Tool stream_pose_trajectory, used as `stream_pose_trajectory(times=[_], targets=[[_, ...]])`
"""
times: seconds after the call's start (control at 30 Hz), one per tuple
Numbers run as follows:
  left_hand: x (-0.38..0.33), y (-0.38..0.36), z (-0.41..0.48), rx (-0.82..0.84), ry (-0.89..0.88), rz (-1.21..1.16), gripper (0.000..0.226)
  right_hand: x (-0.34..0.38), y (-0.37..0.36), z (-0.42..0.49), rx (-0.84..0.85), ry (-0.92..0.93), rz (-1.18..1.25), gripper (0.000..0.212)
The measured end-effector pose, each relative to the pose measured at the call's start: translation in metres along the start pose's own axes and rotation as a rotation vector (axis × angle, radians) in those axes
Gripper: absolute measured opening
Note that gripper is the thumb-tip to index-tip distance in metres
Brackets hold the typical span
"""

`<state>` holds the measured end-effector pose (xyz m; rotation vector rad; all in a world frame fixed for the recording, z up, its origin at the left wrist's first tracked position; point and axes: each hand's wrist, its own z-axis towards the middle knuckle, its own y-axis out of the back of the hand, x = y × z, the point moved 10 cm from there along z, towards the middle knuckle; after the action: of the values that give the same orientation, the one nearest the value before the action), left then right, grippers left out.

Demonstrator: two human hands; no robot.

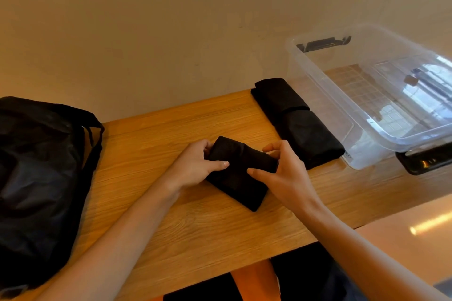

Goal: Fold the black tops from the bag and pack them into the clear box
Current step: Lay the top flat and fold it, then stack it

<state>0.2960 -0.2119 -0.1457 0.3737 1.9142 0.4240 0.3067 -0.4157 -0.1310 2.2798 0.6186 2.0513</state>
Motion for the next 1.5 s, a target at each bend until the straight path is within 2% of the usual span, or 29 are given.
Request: stream_pose_trajectory(times=[0.27, 0.4, 0.63, 0.83, 0.93, 1.13, 1.3, 1.4, 1.5], targets=[[-0.050, -0.014, 0.007, 0.089, -0.133, -0.037, 0.021, 0.015, 0.041, -0.007, -0.190, 0.102, 0.061, 0.046], [-0.084, -0.034, 0.023, 0.164, -0.193, -0.133, 0.028, 0.017, 0.071, -0.009, -0.335, 0.111, 0.069, 0.043], [-0.124, -0.063, 0.071, 0.156, -0.229, -0.225, 0.040, -0.005, 0.103, -0.021, -0.638, 0.030, 0.261, 0.045], [-0.142, -0.077, 0.096, 0.094, -0.270, -0.252, 0.029, -0.010, 0.111, -0.026, -0.833, 0.000, 0.340, 0.046], [-0.145, -0.080, 0.106, 0.046, -0.278, -0.197, 0.026, -0.008, 0.109, -0.031, -0.853, 0.044, 0.397, 0.048], [-0.144, -0.091, 0.106, 0.002, -0.351, -0.068, 0.036, -0.014, 0.106, -0.038, -0.868, 0.076, 0.323, 0.057], [-0.147, -0.090, 0.102, -0.087, -0.390, -0.135, 0.035, -0.012, 0.108, -0.038, -0.962, 0.158, 0.289, 0.050], [-0.152, -0.091, 0.102, -0.141, -0.472, -0.022, 0.033, -0.017, 0.108, -0.037, -1.003, 0.165, 0.294, 0.043], [-0.157, -0.083, 0.089, -0.286, -0.624, 0.201, 0.030, -0.013, 0.107, -0.044, -1.038, 0.161, 0.099, 0.039]])
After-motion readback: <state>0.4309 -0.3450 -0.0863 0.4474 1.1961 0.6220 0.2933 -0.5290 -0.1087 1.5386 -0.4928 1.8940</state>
